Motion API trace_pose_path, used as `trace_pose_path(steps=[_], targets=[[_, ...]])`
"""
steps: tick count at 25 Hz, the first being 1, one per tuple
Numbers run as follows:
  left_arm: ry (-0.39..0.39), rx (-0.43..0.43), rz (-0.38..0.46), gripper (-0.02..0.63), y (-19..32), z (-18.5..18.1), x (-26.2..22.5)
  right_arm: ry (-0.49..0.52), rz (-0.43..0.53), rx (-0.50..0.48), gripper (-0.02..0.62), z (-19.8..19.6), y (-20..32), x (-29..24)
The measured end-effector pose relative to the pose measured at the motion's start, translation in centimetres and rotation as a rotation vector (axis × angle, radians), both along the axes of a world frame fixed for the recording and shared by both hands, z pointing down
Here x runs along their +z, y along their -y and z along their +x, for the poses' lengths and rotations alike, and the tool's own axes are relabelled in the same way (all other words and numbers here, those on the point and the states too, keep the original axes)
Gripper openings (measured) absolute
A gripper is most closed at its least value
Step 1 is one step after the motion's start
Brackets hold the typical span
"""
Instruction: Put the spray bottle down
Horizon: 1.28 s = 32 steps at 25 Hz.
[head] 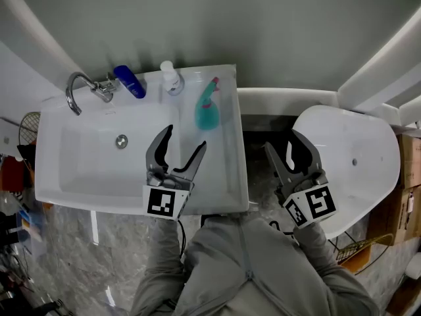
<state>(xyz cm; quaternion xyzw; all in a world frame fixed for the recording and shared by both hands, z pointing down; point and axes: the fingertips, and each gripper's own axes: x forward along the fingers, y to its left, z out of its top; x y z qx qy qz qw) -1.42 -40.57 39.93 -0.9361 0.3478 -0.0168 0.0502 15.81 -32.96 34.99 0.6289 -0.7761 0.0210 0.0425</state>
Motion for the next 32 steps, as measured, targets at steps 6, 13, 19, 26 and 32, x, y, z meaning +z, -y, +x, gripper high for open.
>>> trace_pose_path(steps=[6,13,19,26,32], targets=[[-0.007,-0.076,0.007,0.388,-2.6,-1.8,-2.0,0.018,0.014,-0.038,0.202,-0.7,-0.7,-0.2],[-0.052,-0.156,0.037,0.388,-4.2,-4.8,-4.5,0.034,0.031,-0.073,0.202,-1.5,-1.5,-0.3],[-0.067,-0.206,0.067,0.388,-5.9,-6.1,-6.7,0.044,0.045,-0.105,0.202,-2.3,-1.9,-0.3],[-0.042,-0.238,0.062,0.388,-7.0,-6.7,-6.3,0.013,0.058,-0.123,0.202,-3.0,-2.4,-0.7],[-0.038,-0.245,0.059,0.388,-7.4,-6.8,-6.2,0.016,0.065,-0.129,0.202,-3.1,-2.7,-0.8]])
